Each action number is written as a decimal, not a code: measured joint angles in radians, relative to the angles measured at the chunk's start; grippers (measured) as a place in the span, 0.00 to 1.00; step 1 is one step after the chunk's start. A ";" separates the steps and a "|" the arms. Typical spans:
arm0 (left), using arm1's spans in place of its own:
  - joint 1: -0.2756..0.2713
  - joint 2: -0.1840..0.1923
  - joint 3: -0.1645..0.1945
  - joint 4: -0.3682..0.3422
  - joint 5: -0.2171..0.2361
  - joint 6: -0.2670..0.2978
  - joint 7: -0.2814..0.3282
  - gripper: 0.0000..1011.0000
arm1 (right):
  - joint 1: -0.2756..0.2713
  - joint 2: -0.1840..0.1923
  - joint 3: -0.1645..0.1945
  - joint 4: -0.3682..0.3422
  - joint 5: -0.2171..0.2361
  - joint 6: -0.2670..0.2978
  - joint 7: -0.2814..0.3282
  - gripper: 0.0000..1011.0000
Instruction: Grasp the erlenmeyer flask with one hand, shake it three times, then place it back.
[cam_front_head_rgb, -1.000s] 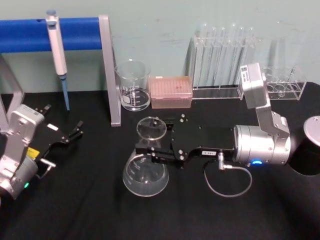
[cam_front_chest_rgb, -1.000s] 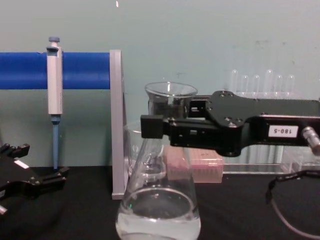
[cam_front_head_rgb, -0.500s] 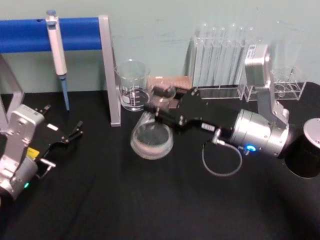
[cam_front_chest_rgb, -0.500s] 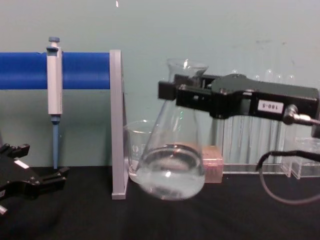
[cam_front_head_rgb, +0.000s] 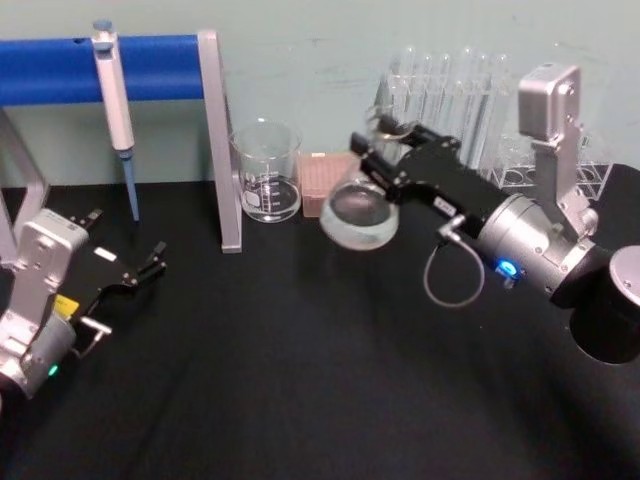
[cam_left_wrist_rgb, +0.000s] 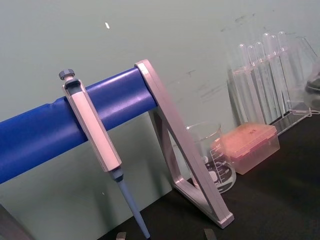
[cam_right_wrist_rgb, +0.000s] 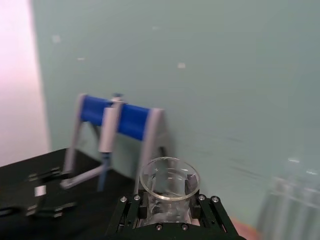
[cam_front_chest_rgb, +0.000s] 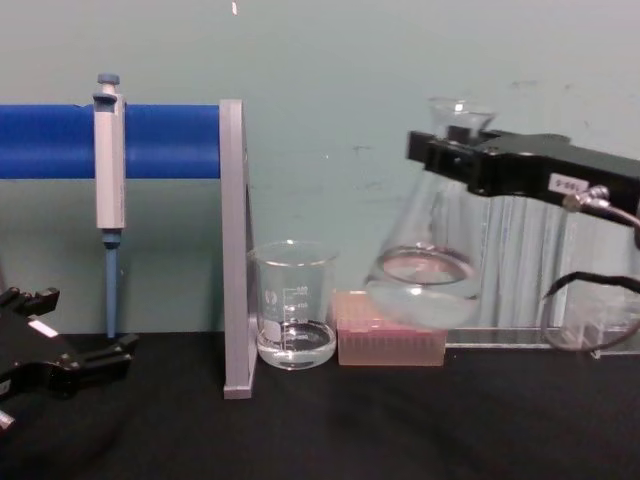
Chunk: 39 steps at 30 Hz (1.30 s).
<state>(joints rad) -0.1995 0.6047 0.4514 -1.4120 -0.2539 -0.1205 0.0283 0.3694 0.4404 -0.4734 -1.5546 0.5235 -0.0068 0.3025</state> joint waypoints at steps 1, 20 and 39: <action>0.000 0.000 0.000 0.000 0.000 0.000 0.000 0.99 | -0.006 -0.008 0.011 0.000 -0.010 0.001 -0.030 0.45; 0.000 0.000 0.000 0.000 0.000 0.000 0.000 0.99 | -0.047 -0.086 0.106 0.023 -0.099 0.028 -0.226 0.45; 0.000 0.000 0.000 0.000 0.000 0.000 0.000 0.99 | -0.045 -0.095 0.109 0.017 -0.098 0.056 -0.070 0.45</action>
<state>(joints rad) -0.1995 0.6047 0.4514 -1.4120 -0.2539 -0.1205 0.0283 0.3244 0.3459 -0.3643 -1.5376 0.4253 0.0492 0.2325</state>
